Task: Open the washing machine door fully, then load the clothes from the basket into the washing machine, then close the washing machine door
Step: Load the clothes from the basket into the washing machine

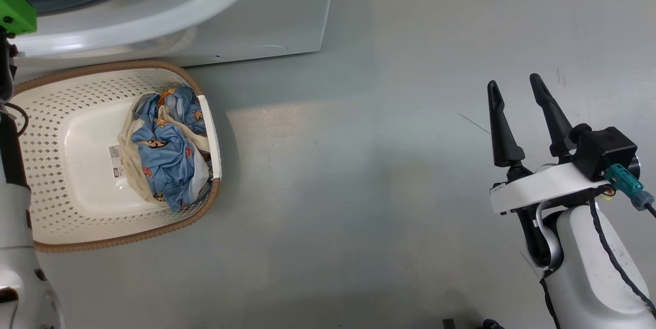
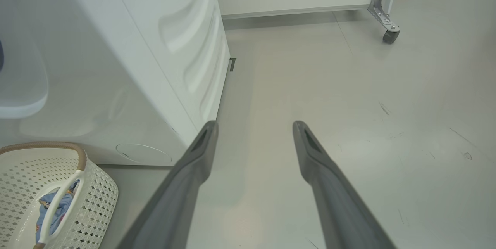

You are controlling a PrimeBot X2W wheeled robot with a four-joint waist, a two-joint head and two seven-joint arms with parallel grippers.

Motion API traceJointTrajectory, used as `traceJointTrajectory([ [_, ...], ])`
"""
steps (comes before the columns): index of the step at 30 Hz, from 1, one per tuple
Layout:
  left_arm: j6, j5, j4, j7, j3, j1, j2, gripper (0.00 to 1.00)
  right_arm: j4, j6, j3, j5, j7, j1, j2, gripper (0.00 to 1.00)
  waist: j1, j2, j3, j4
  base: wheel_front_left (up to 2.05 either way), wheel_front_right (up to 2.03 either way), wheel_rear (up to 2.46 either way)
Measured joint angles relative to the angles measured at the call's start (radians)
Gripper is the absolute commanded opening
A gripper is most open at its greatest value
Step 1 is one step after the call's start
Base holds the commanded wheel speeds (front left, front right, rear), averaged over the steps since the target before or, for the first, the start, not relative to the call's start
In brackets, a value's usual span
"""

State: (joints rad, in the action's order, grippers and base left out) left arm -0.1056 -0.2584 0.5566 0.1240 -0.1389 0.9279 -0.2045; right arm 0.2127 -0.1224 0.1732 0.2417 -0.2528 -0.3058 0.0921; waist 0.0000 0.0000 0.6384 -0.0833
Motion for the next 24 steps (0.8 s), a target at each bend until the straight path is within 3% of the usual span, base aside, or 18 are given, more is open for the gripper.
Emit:
traceJointTrajectory([
  [24,-0.009,0.028,0.022,-0.07,0.034,0.12,-0.041,0.0,-0.002,0.0,0.003,0.013,0.0,-0.001,-0.007,1.0,0.0,0.0,0.055,-0.025,0.0,0.0,0.0],
])
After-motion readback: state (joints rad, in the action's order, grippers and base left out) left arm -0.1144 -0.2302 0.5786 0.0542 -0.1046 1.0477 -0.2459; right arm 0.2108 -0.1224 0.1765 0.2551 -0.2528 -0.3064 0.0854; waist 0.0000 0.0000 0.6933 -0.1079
